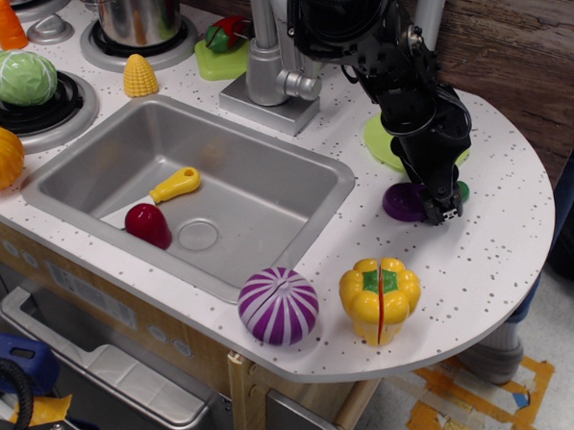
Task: Put eggplant on plate
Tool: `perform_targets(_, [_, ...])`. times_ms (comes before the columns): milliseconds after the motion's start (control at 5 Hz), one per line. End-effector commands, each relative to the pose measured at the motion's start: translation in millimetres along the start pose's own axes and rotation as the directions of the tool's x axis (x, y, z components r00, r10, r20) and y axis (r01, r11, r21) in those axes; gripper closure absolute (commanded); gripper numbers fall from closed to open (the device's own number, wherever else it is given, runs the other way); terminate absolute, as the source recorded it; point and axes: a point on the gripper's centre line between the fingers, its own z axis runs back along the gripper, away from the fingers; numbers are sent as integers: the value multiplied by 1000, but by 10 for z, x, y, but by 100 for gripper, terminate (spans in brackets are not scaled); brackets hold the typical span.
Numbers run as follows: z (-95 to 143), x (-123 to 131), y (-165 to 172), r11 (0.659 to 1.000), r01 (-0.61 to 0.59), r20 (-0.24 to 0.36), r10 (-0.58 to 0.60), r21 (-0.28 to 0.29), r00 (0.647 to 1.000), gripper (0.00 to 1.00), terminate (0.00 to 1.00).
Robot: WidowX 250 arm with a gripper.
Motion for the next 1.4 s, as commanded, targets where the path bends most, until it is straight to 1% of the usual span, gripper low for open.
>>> perform_targets(0, [83, 13, 43, 1000, 6, -49, -6, 2, 999, 100, 0])
perform_targets(200, [239, 132, 62, 1000, 29, -138, -30, -12, 990, 100, 0])
perform_targets(400, [419, 307, 144, 998, 57, -209, -60, -21, 976, 100, 0])
perform_targets(600, [614, 543, 279, 994, 96, -259, -82, 44, 962, 100, 0])
perform_targets(800, [611, 538, 479, 985, 140, -252, -113, 95, 961, 100, 0])
perform_targets(1000, [493, 432, 675, 975, 178, -200, -150, 130, 968, 100, 0])
perform_targets(1200, [350, 331, 810, 953, 230, -173, -197, 199, 965, 0, 0])
